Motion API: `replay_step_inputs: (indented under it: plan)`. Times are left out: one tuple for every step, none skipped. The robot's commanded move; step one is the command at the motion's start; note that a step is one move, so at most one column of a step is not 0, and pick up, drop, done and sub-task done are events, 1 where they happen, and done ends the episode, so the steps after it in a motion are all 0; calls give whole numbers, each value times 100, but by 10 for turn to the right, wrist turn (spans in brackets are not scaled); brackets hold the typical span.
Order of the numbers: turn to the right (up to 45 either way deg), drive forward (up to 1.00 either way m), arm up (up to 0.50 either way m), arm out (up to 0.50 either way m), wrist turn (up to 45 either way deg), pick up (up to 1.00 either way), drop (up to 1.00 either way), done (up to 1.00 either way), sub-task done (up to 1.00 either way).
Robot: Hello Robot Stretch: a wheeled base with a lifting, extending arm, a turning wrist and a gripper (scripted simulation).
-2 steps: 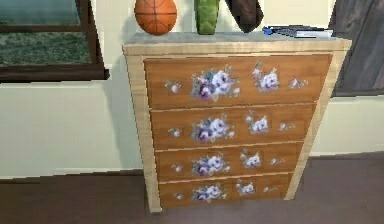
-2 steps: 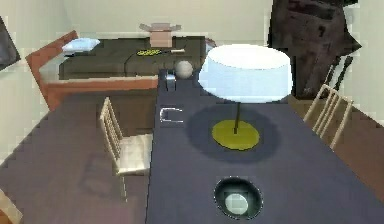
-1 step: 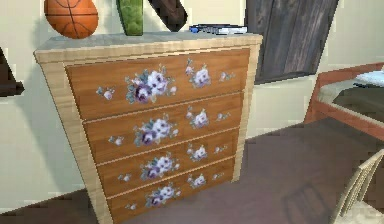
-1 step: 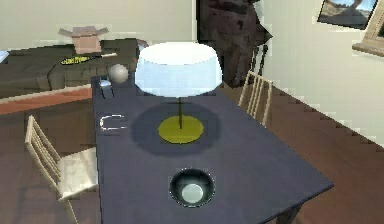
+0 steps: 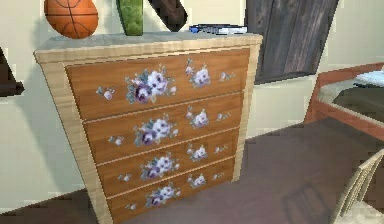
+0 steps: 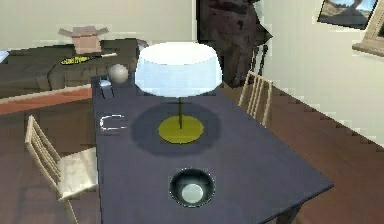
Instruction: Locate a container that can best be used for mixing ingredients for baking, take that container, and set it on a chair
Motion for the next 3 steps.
replay_step_inputs:
  plan:
    - [0, 0, 28, 0, 0, 0, 0, 0, 0]
    - [0, 0, 0, 16, 0, 0, 0, 0, 0]
    - [0, 0, 0, 0, 450, 0, 0, 0, 0]
